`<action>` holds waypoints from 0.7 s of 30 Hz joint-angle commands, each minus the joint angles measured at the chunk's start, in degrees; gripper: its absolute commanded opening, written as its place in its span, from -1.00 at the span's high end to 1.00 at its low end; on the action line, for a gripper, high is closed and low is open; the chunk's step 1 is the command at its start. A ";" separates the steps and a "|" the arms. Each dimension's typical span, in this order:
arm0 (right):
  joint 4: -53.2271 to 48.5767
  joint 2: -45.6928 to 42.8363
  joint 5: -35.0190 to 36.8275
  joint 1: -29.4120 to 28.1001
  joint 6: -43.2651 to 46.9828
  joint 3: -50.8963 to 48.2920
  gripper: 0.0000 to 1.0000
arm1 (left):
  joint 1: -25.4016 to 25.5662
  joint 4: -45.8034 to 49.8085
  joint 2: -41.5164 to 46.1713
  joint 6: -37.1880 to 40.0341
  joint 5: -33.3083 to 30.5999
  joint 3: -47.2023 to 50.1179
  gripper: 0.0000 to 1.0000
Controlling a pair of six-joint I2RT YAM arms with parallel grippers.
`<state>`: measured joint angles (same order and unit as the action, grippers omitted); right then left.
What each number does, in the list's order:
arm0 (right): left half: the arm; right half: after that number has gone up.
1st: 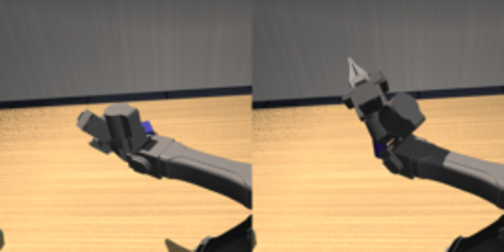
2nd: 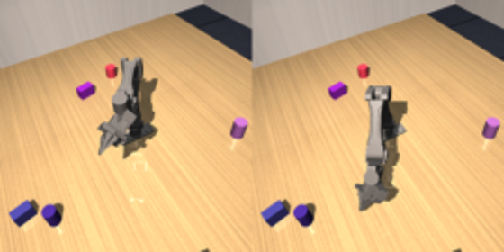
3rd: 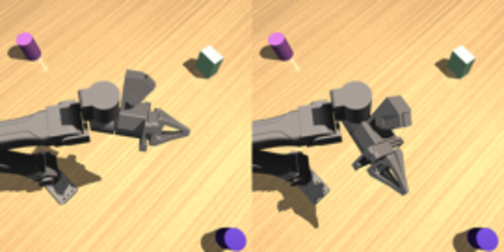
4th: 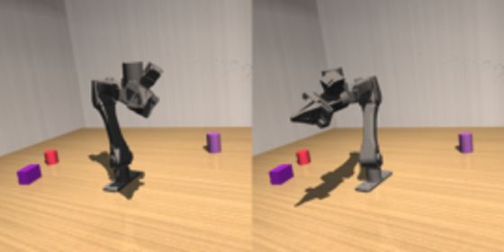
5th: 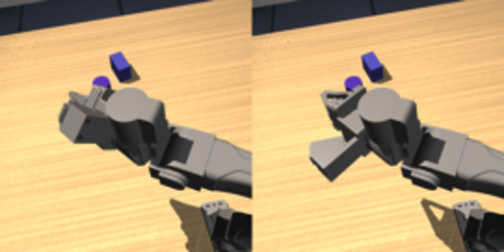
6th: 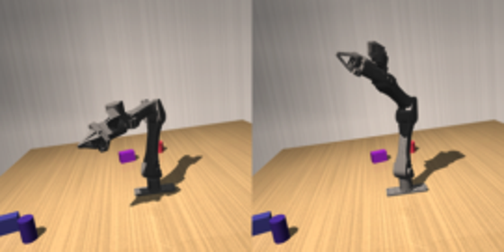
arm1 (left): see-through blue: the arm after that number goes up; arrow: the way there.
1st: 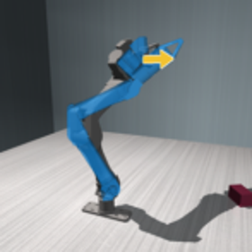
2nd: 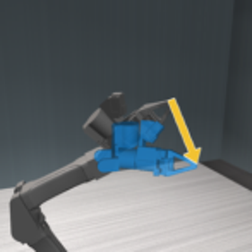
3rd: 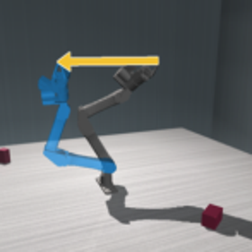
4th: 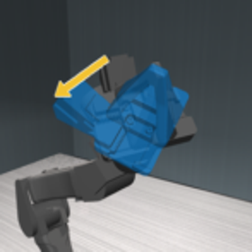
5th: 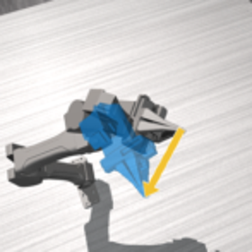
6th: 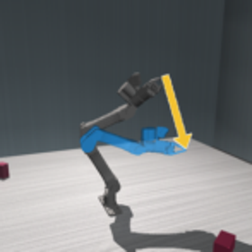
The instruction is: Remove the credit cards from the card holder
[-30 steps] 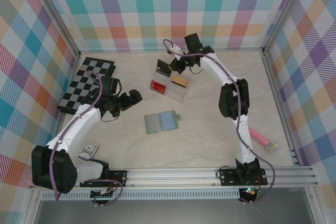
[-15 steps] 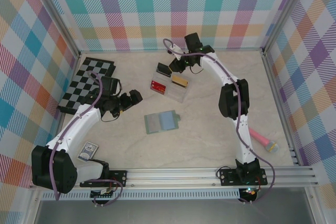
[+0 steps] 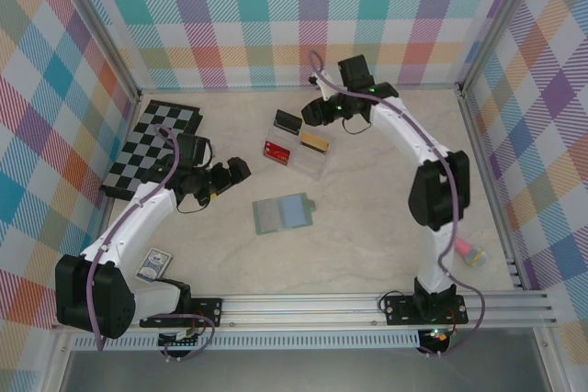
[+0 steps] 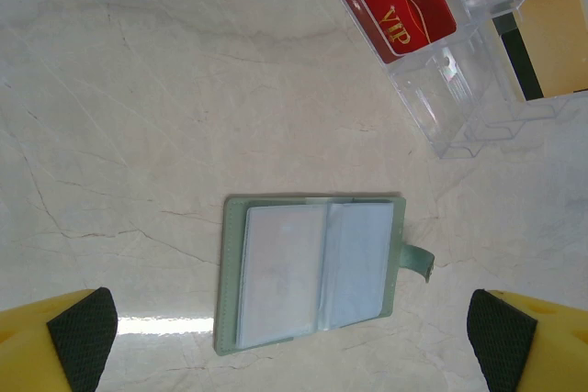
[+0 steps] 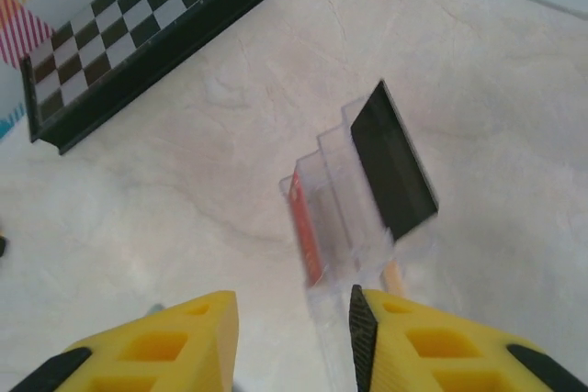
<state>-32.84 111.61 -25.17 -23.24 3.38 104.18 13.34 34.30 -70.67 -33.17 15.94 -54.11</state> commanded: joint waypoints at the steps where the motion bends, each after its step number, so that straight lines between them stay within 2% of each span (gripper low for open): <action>1: 5.74 -6.82 3.13 -0.35 -15.81 -9.02 0.17 | -0.53 -0.89 0.03 0.09 2.29 1.55 -1.00; 4: 4.49 -12.11 5.07 -1.54 -22.74 -16.37 0.16 | -0.51 -1.82 -0.36 -0.26 3.33 2.77 -1.00; 11: 5.97 -22.66 9.59 -7.79 -34.09 -32.42 -0.06 | -0.38 -3.89 -4.15 -1.53 5.70 5.28 -1.00; 16: 7.81 -21.34 11.40 -14.53 -38.72 -36.58 -0.10 | 0.56 -7.34 -6.20 -4.05 6.99 6.56 -0.92; 21: 7.51 -15.75 13.97 -19.69 -40.85 -34.22 -0.06 | 2.24 -7.98 -7.80 -5.37 6.89 6.40 -0.74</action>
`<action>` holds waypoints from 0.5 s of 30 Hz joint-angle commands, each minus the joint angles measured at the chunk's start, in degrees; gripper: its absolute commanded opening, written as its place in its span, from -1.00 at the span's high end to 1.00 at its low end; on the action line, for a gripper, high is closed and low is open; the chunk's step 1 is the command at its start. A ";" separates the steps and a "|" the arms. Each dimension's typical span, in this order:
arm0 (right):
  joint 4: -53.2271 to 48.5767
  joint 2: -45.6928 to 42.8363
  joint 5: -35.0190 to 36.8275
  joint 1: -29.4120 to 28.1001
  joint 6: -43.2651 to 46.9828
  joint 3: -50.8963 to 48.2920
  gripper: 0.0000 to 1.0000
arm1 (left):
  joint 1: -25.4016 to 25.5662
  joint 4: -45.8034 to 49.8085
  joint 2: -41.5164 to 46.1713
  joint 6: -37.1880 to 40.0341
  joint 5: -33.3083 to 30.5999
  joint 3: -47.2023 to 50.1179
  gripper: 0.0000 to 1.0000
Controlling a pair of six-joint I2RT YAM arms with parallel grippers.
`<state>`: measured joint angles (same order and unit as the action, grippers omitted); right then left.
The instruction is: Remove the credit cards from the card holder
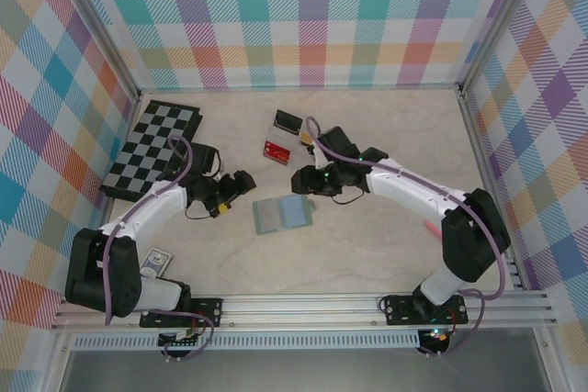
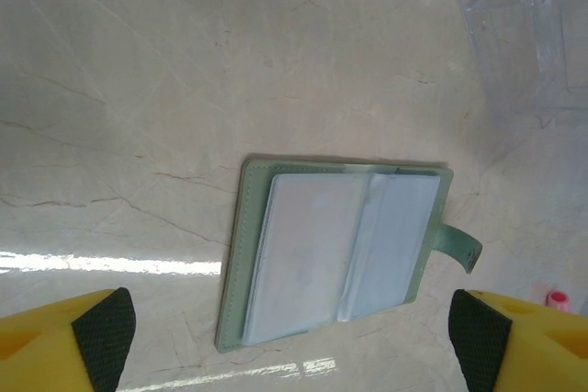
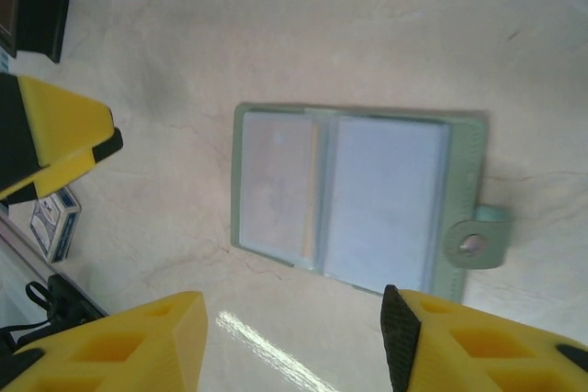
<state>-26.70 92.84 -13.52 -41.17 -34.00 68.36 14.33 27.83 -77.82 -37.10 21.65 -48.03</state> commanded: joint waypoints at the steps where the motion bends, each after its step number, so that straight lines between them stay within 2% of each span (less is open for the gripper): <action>1: 1.35 4.33 2.56 -2.41 -3.91 2.22 -0.05 | 1.71 -1.71 -0.92 -1.94 0.87 0.51 -0.70; 5: 0.82 9.06 3.47 -4.07 -5.45 5.03 0.03 | 3.54 -3.87 -1.52 -4.23 0.39 1.86 -0.56; 15: -3.26 16.85 5.97 -5.02 -6.23 9.20 0.17 | 6.97 -6.12 -4.74 -6.27 -0.46 2.46 -0.02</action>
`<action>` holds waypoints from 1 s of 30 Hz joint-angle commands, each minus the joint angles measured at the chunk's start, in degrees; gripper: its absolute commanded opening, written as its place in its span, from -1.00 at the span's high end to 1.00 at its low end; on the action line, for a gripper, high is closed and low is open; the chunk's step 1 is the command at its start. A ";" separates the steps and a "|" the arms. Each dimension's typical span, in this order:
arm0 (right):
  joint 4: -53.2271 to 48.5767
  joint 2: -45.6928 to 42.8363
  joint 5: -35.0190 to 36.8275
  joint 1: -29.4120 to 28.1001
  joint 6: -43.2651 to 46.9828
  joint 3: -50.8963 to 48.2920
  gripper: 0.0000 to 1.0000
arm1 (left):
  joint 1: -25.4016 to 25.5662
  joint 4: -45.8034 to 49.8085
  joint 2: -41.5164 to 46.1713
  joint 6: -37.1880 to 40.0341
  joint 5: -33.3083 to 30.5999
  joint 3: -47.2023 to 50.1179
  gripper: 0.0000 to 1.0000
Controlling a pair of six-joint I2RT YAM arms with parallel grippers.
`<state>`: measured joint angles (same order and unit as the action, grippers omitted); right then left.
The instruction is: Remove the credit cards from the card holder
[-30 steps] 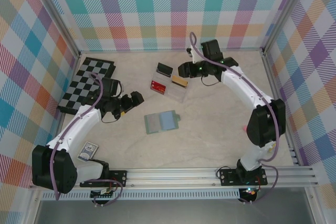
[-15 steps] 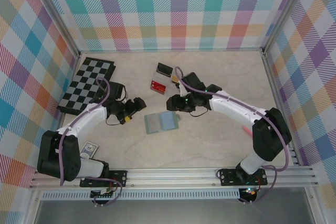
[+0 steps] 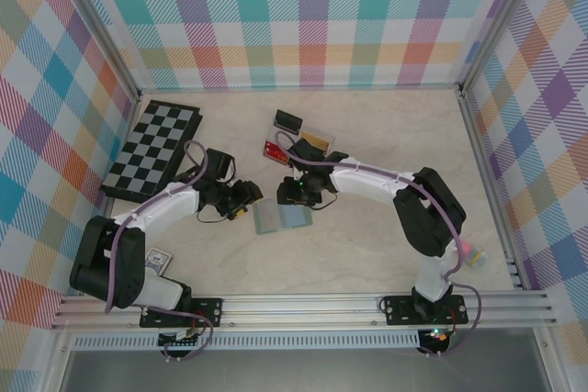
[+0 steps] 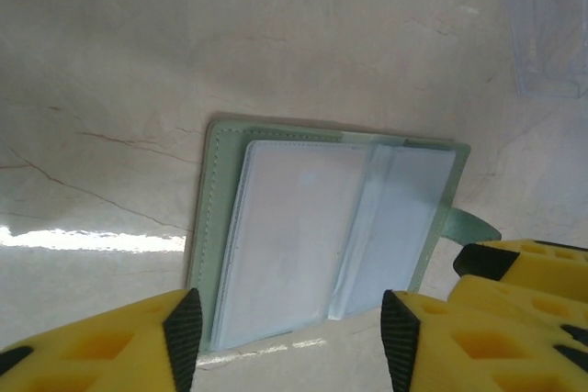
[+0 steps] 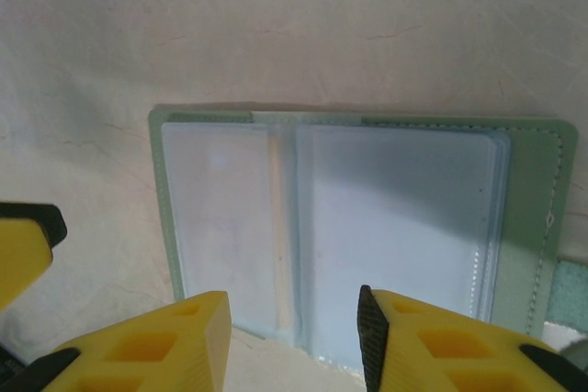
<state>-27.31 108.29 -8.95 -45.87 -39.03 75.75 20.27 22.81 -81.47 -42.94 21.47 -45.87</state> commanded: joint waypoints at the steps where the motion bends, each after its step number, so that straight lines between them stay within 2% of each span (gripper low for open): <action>1: -3.28 1.99 1.84 -0.36 -1.38 2.16 0.18 | 1.30 -0.34 -1.78 0.30 -0.65 -0.42 0.02; 7: -5.63 4.15 3.89 -0.36 -1.75 2.78 0.19 | 2.14 2.97 -6.19 4.18 -1.22 -3.92 0.18; 13: -6.89 6.04 4.00 -0.36 -2.01 3.19 0.19 | 3.14 2.38 -8.90 4.56 -0.34 -4.74 0.20; 19: -7.45 6.94 4.03 -0.36 -2.02 3.45 0.19 | 3.61 2.42 -10.23 4.88 -0.86 -5.18 0.10; 24: -8.15 7.36 4.19 -0.37 -1.93 3.53 0.20 | 3.68 1.80 -11.42 4.68 -0.30 -5.32 0.20; 30: -8.18 7.44 4.20 -0.36 -1.85 3.51 0.20 | 3.71 1.37 -12.19 4.71 0.08 -5.42 0.24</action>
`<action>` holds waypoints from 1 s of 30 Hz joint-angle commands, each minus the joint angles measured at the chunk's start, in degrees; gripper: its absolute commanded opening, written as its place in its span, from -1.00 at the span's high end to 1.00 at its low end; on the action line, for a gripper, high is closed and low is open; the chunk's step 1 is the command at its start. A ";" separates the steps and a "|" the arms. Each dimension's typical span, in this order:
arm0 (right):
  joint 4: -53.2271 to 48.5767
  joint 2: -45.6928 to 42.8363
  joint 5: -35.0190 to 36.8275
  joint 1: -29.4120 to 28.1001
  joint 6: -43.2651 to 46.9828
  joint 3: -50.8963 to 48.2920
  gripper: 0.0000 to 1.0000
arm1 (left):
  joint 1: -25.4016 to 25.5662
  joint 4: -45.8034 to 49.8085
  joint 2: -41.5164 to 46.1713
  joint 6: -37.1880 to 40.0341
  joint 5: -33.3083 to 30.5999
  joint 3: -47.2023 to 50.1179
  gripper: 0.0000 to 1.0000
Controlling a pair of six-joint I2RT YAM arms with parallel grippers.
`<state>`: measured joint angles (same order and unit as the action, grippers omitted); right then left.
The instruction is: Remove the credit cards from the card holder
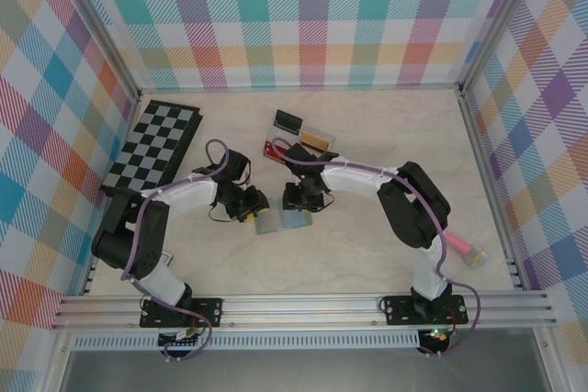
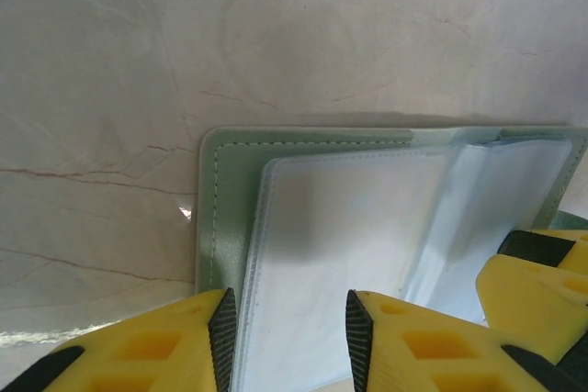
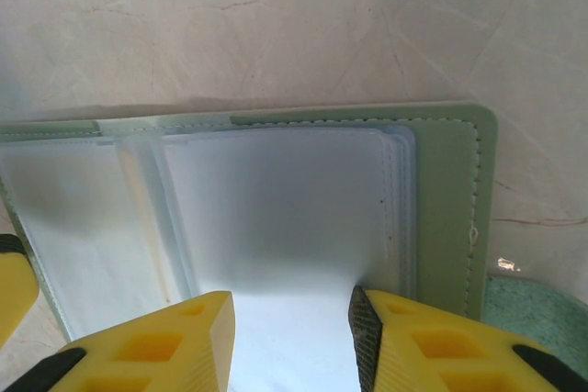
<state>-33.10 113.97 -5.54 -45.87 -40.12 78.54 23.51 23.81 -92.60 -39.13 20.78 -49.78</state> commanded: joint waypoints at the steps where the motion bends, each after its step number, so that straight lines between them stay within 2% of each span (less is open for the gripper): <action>1: -2.57 1.86 0.73 -0.36 -0.75 0.74 0.20 | 0.44 0.21 -1.30 0.90 1.09 -1.52 0.26; 16: -2.41 2.47 0.12 -0.34 -0.50 0.82 0.23 | 0.48 -0.05 -1.56 1.03 2.25 -1.77 0.55; 20: -2.42 2.57 -0.04 -0.37 -0.48 0.83 0.23 | 0.44 0.93 -1.02 1.60 1.72 -2.05 0.54; 26: -2.31 2.49 -0.15 -0.36 -0.31 0.82 0.23 | 0.49 4.20 0.02 3.48 -0.19 -2.45 0.40; 30: -2.23 2.39 -0.22 -0.36 -0.16 0.59 0.24 | 0.48 5.30 0.42 4.34 -1.22 -1.89 0.39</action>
<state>-33.54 114.61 -5.61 -45.87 -40.10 79.18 23.51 26.28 -93.67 -36.49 20.53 -50.94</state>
